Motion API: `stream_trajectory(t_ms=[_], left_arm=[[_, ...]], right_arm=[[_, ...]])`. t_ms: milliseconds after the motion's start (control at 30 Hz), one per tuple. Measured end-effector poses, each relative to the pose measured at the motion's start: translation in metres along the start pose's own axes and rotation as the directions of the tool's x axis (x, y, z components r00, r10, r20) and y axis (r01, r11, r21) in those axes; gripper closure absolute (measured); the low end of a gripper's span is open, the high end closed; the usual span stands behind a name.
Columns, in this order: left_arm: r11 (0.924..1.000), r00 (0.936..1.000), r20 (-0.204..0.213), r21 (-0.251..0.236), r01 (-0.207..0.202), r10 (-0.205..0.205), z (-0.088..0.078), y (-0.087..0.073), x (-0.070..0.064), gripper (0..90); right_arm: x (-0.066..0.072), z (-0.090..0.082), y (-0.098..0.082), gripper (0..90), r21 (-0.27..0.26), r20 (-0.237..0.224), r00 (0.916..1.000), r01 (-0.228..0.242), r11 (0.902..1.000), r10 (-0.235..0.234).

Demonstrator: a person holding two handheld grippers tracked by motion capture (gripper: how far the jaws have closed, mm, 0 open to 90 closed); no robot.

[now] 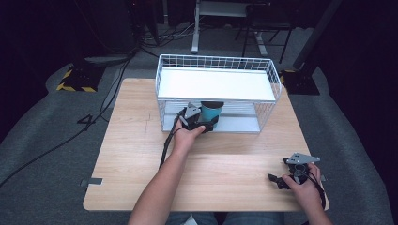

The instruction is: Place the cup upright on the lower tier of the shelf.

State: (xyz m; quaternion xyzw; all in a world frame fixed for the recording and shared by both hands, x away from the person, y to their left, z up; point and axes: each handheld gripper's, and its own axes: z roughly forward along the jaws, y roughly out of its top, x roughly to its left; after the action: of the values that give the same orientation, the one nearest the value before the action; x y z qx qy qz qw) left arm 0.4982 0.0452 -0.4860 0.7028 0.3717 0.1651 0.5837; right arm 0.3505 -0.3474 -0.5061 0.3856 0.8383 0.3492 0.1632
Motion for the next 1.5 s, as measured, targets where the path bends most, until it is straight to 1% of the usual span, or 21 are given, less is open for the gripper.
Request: stream_trajectory(t_ms=[33,133,233,333,400,433,467,500,567,633,800,833,867,900,933,1067,1100,1200,1267,1367,1500], left_arm=[[0.9999,1.0000,-0.002,0.015,-0.002,0.002,0.000,-0.001,0.001,18.5],[0.9999,1.0000,0.000,0.009,0.008,-0.008,0.001,-0.002,0.002,18.5],[0.9999,1.0000,0.001,0.015,0.006,-0.006,0.002,-0.002,0.002,18.5],[0.9987,0.9999,-0.009,0.050,-0.008,0.009,0.002,-0.001,0.001,18.9],[0.9962,0.9999,-0.012,0.087,-0.004,0.005,0.000,-0.002,0.001,20.9],[0.9961,0.9999,-0.014,0.089,0.001,0.000,0.000,-0.002,0.001,22.3],[0.9973,1.0000,-0.005,0.073,-0.005,0.005,0.000,-0.003,0.001,24.2],[0.9976,1.0000,-0.006,0.069,-0.004,0.005,-0.001,-0.003,0.001,28.1],[0.9985,1.0000,-0.003,0.054,0.002,-0.002,-0.003,-0.002,0.000,27.0],[0.9986,1.0000,-0.006,0.052,-0.007,0.008,-0.004,-0.001,0.000,22.8],[0.9985,0.9997,-0.008,0.049,-0.024,0.024,-0.010,0.001,-0.002,21.1],[0.9984,0.9996,-0.014,0.051,-0.025,0.026,-0.012,0.001,-0.003,21.4],[0.9984,0.9995,-0.011,0.050,-0.028,0.029,-0.014,0.001,-0.004,21.4],[0.9982,0.9995,-0.013,0.052,-0.029,0.030,-0.017,0.001,-0.005,21.7],[0.9977,0.9992,-0.008,0.056,-0.038,0.039,-0.020,0.002,-0.006,22.1],[0.9968,0.9981,0.006,0.050,-0.062,0.062,-0.036,0.007,-0.011,22.2],[0.9973,0.9980,0.013,0.038,-0.062,0.062,-0.043,0.010,-0.013,22.2],[0.9962,0.9963,0.027,0.029,-0.082,0.081,-0.057,0.014,-0.017,22.8],[0.9955,0.9955,0.028,0.026,-0.091,0.090,-0.065,0.016,-0.019,22.9],[0.9948,0.9946,0.036,0.025,-0.099,0.098,-0.078,0.018,-0.022,23.7],[0.9924,0.9921,0.043,0.029,-0.120,0.118,-0.100,0.018,-0.025,24.4]], right_arm=[[0.000,0.000,0.000,0.4,0.000,0.000,1.0000,0.000,1.0000,0.000],[0.000,0.000,0.000,0.4,0.000,0.000,1.0000,0.000,1.0000,0.000],[0.000,0.000,0.000,0.4,0.000,0.000,1.0000,0.000,1.0000,0.000],[0.000,0.000,0.000,0.4,0.000,0.000,1.0000,0.000,1.0000,0.000],[0.000,0.000,0.000,0.4,0.000,0.000,1.0000,0.001,1.0000,-0.001],[0.000,0.000,0.000,0.4,0.000,0.000,1.0000,0.001,1.0000,-0.001],[0.000,0.000,0.000,0.4,0.000,0.000,1.0000,0.000,1.0000,0.000],[0.000,0.000,0.000,0.4,0.000,0.000,1.0000,0.000,1.0000,0.000],[0.000,0.000,0.000,0.4,0.000,0.000,1.0000,0.000,1.0000,0.000],[0.000,0.000,0.000,0.4,0.000,0.000,1.0000,0.000,1.0000,0.000],[0.000,0.000,0.000,0.4,0.000,0.000,1.0000,0.000,1.0000,0.000],[0.000,0.000,0.000,0.4,0.000,0.000,1.0000,0.000,1.0000,0.000],[0.000,0.000,0.000,0.4,0.000,0.000,1.0000,0.000,1.0000,0.000],[0.000,0.000,0.000,0.4,0.000,0.000,1.0000,0.000,1.0000,0.000],[0.000,0.000,0.000,0.4,0.000,0.000,1.0000,0.000,1.0000,0.000],[0.000,0.000,0.000,0.4,0.000,0.000,1.0000,0.000,1.0000,0.000],[0.000,0.000,0.000,0.4,0.000,0.000,1.0000,0.000,1.0000,0.000],[0.000,0.000,0.000,0.4,0.001,-0.001,1.0000,0.001,1.0000,-0.001],[0.000,0.000,0.000,0.4,0.001,-0.002,1.0000,0.002,1.0000,-0.002],[0.000,0.000,0.000,0.4,0.001,-0.003,1.0000,0.002,1.0000,-0.002],[0.000,0.000,0.000,0.4,0.001,-0.003,1.0000,0.002,1.0000,-0.002]])
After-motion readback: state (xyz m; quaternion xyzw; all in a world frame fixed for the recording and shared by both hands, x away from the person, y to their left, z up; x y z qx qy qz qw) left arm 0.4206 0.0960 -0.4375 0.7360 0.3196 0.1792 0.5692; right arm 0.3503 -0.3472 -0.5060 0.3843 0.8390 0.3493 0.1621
